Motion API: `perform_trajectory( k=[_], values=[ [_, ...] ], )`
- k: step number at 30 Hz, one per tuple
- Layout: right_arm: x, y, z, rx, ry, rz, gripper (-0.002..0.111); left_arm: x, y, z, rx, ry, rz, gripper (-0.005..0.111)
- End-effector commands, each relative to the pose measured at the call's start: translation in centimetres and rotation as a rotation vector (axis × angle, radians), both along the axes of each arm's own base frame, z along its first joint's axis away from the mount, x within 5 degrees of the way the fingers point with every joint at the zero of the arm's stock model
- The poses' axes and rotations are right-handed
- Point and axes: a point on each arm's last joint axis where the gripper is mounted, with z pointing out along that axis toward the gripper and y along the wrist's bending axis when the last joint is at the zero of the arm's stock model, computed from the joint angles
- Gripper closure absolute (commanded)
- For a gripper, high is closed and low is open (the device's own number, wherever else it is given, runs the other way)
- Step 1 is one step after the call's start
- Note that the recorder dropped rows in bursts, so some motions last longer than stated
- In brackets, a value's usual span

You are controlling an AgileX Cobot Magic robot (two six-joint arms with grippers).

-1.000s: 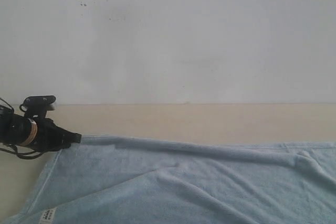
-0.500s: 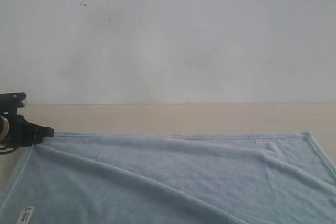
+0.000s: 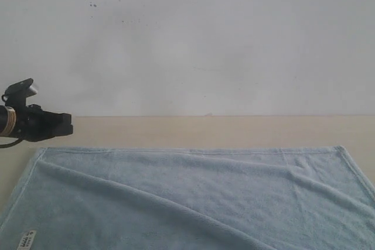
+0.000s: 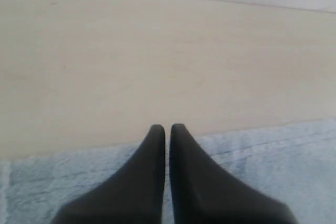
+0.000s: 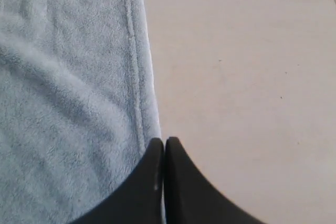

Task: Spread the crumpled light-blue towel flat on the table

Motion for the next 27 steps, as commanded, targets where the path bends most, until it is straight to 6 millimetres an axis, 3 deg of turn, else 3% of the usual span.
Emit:
perform_trajectory(
  k=[1, 4, 7, 15, 20, 27],
  values=[
    [4.4, -0.7, -1.0, -0.03, 0.028, 0.039, 0.109, -0.2, -1.7, 3.2, -0.032, -0.056, -0.064, 0.103],
    [7.8, -0.7, -1.7, -0.059, 0.045, 0.084, 0.109, -0.5, -2.8, 4.7, -0.05, -0.08, -0.101, 0.103],
    [11.1, 0.5, -2.3, -0.096, 0.067, 0.161, 0.109, -0.7, -4.1, 5.4, -0.061, -0.09, -0.14, 0.103],
    [18.1, 3.9, -4.7, -0.115, 0.18, 0.281, 0.109, -1.1, -7.7, 5.6, -0.074, -0.087, -0.227, 0.103],
    [19.7, 4.1, -5.3, -0.076, 0.224, 0.272, 0.109, -1.2, -8.8, 5.6, -0.075, -0.086, -0.252, 0.103],
    [20.0, 4.1, -6.9, -0.073, 0.243, 0.274, 0.109, -1.3, -9.0, 5.6, -0.082, -0.084, -0.264, 0.103]
  ],
)
